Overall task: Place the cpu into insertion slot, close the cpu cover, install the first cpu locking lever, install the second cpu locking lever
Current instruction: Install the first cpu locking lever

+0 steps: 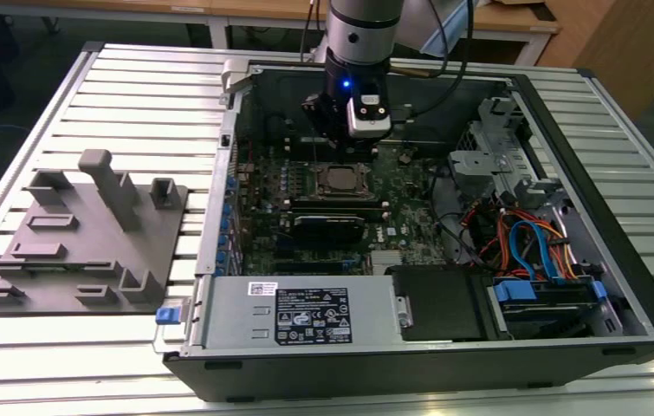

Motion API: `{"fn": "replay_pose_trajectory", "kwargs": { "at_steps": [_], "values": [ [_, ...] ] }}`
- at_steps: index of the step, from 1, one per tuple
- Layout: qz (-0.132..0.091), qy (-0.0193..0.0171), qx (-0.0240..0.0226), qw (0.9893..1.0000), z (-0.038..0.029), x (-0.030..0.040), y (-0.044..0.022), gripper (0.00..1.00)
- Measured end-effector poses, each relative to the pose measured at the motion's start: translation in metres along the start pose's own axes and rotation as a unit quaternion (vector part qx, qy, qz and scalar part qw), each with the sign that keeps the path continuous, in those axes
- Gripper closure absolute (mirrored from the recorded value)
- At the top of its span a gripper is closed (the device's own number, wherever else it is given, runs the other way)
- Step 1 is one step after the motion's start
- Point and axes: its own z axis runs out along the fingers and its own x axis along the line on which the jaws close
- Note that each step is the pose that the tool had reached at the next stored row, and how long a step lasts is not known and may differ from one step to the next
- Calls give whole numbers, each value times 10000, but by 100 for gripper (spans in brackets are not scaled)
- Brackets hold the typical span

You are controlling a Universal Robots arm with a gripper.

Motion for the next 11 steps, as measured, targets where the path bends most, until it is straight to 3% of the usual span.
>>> {"fn": "replay_pose_trajectory", "kwargs": {
  "at_steps": [11],
  "values": [
    [-271,-2,2,9996,0,1,-1,90]
  ]
}}
